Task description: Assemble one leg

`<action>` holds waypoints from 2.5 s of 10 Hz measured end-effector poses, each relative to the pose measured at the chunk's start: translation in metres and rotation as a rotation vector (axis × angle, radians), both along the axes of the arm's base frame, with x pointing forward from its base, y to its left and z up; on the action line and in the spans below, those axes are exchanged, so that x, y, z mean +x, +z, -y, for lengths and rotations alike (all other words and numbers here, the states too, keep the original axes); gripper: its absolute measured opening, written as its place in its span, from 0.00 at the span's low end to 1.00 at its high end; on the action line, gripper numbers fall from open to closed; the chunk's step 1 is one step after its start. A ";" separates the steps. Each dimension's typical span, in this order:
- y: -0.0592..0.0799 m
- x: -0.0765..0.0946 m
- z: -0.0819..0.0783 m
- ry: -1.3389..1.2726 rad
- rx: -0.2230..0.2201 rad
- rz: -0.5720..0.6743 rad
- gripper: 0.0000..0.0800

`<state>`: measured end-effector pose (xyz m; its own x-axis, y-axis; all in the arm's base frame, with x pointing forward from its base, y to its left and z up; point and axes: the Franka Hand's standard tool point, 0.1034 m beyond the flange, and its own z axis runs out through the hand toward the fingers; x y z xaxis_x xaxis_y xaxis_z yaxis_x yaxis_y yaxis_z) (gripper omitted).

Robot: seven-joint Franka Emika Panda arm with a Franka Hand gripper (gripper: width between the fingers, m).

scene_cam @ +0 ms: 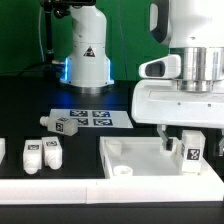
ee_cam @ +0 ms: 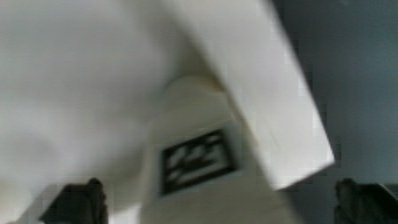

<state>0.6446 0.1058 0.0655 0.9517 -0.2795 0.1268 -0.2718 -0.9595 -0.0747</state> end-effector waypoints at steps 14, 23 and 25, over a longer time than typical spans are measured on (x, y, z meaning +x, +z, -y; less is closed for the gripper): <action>-0.005 -0.003 0.008 -1.155 0.161 -0.119 0.35; -0.007 -0.007 -0.002 -0.820 0.156 -0.130 0.79; -0.003 -0.006 -0.003 -0.693 0.149 -0.087 0.81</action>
Offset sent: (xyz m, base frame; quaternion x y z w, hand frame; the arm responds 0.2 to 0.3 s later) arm 0.0000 0.0000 0.0000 0.0000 0.0000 0.0000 1.0000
